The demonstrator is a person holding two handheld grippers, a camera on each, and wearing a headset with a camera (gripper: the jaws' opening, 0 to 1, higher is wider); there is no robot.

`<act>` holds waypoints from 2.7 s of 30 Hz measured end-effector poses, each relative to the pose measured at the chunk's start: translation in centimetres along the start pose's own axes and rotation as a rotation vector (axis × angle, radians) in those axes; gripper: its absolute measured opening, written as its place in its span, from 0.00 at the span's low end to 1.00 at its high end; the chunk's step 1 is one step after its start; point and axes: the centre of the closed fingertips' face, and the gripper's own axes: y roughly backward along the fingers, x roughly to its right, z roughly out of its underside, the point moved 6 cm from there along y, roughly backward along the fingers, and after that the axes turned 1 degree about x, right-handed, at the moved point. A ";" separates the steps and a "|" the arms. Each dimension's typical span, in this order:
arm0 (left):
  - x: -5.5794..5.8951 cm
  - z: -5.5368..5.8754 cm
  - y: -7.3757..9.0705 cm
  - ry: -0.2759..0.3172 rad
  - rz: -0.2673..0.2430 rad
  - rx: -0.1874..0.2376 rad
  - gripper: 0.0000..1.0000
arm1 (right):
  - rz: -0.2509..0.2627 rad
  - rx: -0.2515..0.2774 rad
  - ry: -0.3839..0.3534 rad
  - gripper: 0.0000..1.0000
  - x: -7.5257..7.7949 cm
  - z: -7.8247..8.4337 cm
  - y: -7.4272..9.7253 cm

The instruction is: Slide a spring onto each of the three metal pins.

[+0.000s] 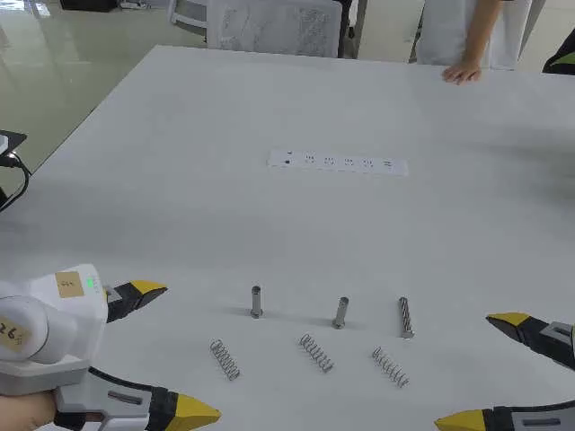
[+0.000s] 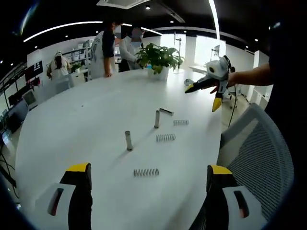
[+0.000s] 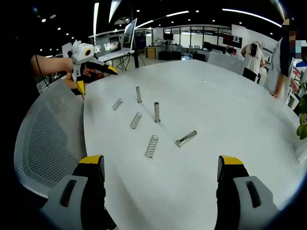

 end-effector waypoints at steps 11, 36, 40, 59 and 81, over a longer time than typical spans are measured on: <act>-0.1 -0.1 0.3 -0.003 -0.008 0.003 0.95 | 0.008 -0.006 0.000 0.97 -0.1 0.3 0.4; -0.6 -0.2 0.2 0.003 -0.014 0.001 0.95 | 0.005 -0.001 -0.004 0.92 0.4 -0.1 0.2; -0.5 0.0 0.2 0.004 -0.009 -0.004 0.94 | 0.000 -0.012 -0.006 0.93 0.3 0.1 0.2; -0.4 -0.1 0.6 0.050 -0.016 0.065 0.98 | -0.004 -0.009 -0.006 0.93 0.2 -0.1 0.4; -0.4 -0.4 0.6 0.086 -0.011 0.141 0.98 | -0.037 0.018 -0.072 0.88 -0.1 -0.7 -0.1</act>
